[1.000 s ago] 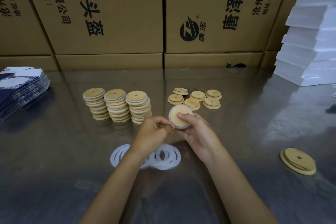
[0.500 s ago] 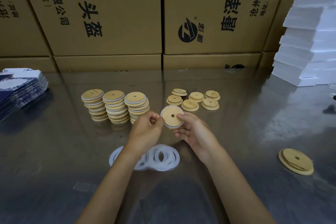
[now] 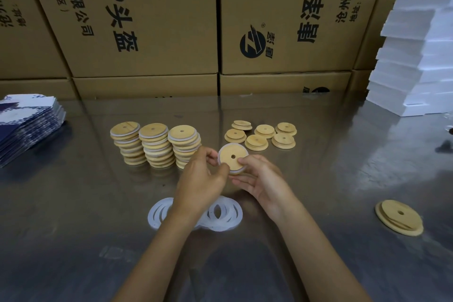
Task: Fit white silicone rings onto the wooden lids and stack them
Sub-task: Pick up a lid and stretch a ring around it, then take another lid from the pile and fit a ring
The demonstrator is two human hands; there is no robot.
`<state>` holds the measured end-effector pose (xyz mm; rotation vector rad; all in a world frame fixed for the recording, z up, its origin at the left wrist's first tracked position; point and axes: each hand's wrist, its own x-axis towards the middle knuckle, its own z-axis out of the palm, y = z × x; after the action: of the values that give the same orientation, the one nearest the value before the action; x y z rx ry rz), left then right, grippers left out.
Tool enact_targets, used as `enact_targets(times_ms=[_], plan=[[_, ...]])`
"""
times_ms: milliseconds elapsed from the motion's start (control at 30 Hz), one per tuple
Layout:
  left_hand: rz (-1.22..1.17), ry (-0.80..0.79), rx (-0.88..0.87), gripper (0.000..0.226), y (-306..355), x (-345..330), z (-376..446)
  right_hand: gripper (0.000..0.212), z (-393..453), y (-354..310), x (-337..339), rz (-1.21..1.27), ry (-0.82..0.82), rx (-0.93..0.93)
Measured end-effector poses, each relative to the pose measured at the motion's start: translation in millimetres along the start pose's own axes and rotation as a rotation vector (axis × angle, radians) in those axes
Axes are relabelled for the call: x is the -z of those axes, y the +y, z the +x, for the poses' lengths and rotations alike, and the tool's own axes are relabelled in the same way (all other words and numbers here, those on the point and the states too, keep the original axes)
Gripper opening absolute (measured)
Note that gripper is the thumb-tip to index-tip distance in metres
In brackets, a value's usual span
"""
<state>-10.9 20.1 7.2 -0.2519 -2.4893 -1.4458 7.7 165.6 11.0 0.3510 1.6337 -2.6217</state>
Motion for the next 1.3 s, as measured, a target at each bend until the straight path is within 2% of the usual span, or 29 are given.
enact_targets(times_ms=[200, 267, 400, 533, 667, 800, 1300], plan=[[0.186, -0.019, -0.111, 0.069, 0, -3, -2, 0.021, -2, 4, -5, -0.124, -0.066, 0.012], [0.206, 0.005, -0.131, 0.073, -1, -4, -2, 0.024, -2, 5, -5, -0.160, -0.095, 0.018], [0.147, 0.110, -0.176, 0.067, -2, -1, 1, 0.029, -6, 4, -7, -0.177, -0.167, 0.036], [0.121, 0.293, -0.242, 0.068, -3, 10, 8, 0.026, -6, 3, -10, -0.144, -0.139, 0.060], [0.136, 0.441, -0.195, 0.070, -7, 30, 17, 0.025, -6, 3, -8, -0.132, -0.118, 0.051], [0.058, 0.524, -0.114, 0.050, -15, 44, 23, 0.025, -5, 3, -6, -0.126, -0.103, 0.032], [0.103, 0.500, -0.127, 0.015, -26, 43, 26, 0.022, -5, 2, -5, -0.138, -0.086, 0.022]])
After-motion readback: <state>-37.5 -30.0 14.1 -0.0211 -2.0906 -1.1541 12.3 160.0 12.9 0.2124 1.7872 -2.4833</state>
